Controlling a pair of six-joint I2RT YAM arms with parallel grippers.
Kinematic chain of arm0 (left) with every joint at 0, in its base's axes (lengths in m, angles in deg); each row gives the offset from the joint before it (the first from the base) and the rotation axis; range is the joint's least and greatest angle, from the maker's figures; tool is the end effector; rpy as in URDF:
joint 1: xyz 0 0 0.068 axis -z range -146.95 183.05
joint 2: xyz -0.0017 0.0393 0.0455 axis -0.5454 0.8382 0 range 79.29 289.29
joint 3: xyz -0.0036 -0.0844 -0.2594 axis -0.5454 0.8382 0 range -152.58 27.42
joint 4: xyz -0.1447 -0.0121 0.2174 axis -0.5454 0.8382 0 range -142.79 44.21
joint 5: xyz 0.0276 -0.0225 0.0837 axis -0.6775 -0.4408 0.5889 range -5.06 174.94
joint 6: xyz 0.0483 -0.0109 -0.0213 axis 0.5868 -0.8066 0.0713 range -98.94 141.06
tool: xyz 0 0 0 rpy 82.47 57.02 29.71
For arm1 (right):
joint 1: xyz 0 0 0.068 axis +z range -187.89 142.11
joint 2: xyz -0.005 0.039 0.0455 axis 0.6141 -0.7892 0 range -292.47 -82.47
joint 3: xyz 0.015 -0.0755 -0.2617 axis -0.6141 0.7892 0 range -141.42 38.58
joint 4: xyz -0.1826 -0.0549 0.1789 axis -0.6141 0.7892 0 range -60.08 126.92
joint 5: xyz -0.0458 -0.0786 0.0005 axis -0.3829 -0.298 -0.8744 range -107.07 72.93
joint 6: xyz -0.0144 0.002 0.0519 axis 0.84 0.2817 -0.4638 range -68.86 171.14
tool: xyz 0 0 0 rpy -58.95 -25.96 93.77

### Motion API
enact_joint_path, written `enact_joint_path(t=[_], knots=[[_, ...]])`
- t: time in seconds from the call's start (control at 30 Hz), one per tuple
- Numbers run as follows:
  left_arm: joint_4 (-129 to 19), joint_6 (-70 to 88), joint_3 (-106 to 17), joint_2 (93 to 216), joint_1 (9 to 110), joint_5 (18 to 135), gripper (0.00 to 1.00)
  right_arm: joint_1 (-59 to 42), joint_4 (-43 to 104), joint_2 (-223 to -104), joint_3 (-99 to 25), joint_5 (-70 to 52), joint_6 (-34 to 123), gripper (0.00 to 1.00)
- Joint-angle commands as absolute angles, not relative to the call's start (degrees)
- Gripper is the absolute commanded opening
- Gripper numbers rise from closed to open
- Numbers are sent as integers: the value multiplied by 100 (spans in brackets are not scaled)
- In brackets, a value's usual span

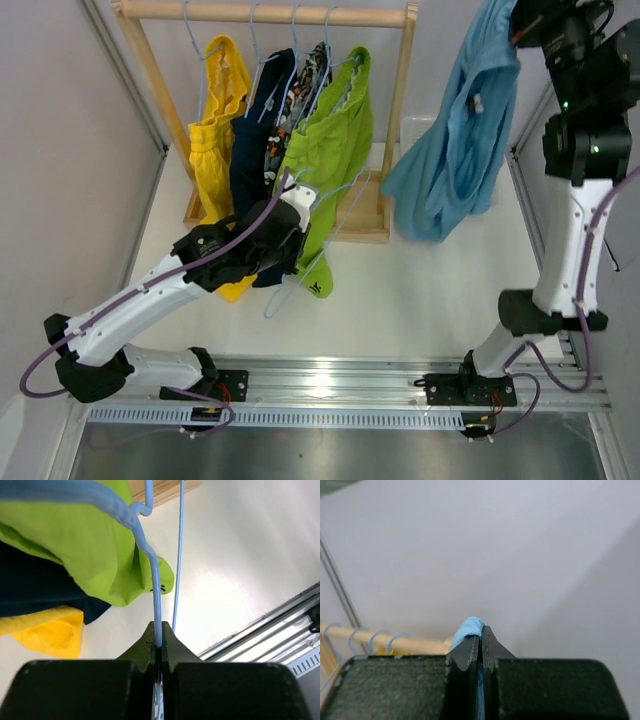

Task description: Remove the shorts from the hanger

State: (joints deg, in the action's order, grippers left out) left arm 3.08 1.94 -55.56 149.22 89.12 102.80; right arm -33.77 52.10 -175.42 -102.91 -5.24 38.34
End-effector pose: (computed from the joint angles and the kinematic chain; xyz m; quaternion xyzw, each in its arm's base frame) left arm 0.1395 -0.1879 0.4019 0.2279 0.8784 -0.1285 0.4000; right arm 0.2471 0.0250 0.6489 -0.0477 0.5295 0.1781 0.8280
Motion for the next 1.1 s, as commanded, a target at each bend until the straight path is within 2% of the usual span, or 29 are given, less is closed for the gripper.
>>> enact_joint_path(t=[0.0, 0.13, 0.27, 0.37, 0.43, 0.47, 0.53, 0.6, 0.63, 0.7, 0.83, 0.87, 0.97, 1.07], knots=[[65, -109, -5405, 14670, 8930, 10453, 0, -4110, 4115, -18573, -11206, -55, 2761, 0], [-58, -144, -5379, 14723, 8930, 10410, 0, -4395, 2802, -19407, -11057, -46, 1942, 0], [-190, -100, -5431, 14854, 8921, 10515, 0, -4395, 2474, -20322, -11005, 77, 1976, 0], [-164, -39, -5650, 15214, 8825, 10726, 0, -4413, 2649, -20701, -10295, 515, 2002, 0], [-164, 49, -6027, 15425, 8563, 10630, 0, -4404, 2781, -20544, -9207, 910, 2064, 0], [-173, 84, -6107, 15661, 8448, 10577, 0, -4395, 2781, -20404, -8759, 956, 2099, 0], [-24, 251, -6757, 15961, 8131, 10498, 0, -4378, 2913, -19860, -7466, 869, 2178, 29], [108, 426, -7370, 16470, 7990, 10567, 0, -4378, 2669, -19385, -6544, 728, 2240, 44], [213, 479, -7774, 16629, 7911, 10585, 0, -4378, 2458, -18774, -5495, 693, 2240, 50], [275, 585, -8389, 17086, 7867, 10691, 0, -4386, 2054, -18129, -4540, 482, 2292, 58], [521, 717, -10016, 18113, 7831, 10857, 0, -4404, 1754, -16486, -2693, 270, 2100, 59], [669, 752, -11046, 18359, 7831, 10893, 0, -4387, 1692, -15900, -2124, 297, 2064, 59], [724, 805, -12298, 19090, 7822, 10928, 0, -4203, 1988, -14879, -1383, 315, 2116, 60], [-45, 735, -11719, 18811, 7822, 10989, 0, -3983, 2323, -14278, -1021, 349, 2187, 60]])
